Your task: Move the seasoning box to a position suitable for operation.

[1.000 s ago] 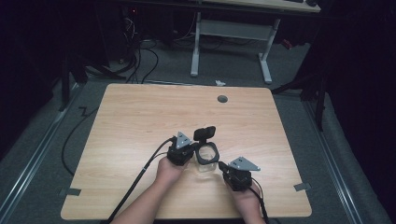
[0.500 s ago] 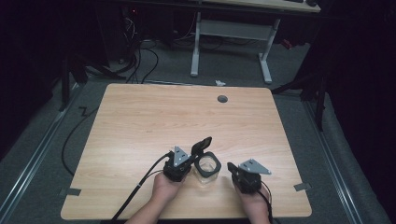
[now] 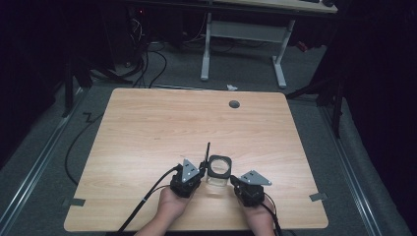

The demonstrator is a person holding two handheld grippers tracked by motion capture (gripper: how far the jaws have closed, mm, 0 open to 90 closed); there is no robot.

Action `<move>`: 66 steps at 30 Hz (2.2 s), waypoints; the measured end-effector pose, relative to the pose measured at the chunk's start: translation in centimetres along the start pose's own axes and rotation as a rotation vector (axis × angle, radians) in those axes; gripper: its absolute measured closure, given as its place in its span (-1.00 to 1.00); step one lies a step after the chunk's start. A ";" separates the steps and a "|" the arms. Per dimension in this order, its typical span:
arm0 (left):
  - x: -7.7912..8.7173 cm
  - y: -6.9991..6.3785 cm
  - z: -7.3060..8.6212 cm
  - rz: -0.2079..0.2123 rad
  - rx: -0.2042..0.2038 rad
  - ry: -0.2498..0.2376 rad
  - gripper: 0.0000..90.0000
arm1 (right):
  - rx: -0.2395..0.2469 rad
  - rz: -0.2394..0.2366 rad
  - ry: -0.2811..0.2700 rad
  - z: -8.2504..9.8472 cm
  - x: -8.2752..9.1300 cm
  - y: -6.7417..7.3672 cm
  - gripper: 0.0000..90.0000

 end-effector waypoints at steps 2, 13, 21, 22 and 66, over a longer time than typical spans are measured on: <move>1.2 1.0 -0.3 -0.065 0.014 -0.024 1.00 | -0.009 0.005 -0.008 -0.5 -0.3 -0.3 1.00; 2.2 1.7 -5.4 -0.064 0.029 -0.128 1.00 | 0.016 -0.024 -0.042 -2.1 -0.4 0.3 1.00; 1.2 -0.8 -4.6 -0.018 -0.029 -0.105 1.00 | 0.027 -0.063 -0.044 -2.2 -0.8 1.2 1.00; 1.3 -0.8 -4.6 -0.022 -0.030 -0.103 1.00 | 0.024 -0.065 -0.044 -2.1 -0.9 1.2 1.00; -0.1 3.8 0.3 -0.191 0.176 0.000 1.00 | 0.095 -0.092 -0.050 -4.9 -4.8 1.0 1.00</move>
Point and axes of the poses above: each handheld gripper's, and its own axes: x roughly backward along the jaws, z roughly out of its underside, y roughly to its left, the point moved 6 cm from there along -x, roughly forward along the jaws, and after that the axes turned 6 degrees about -x, right-handed, at the moved point
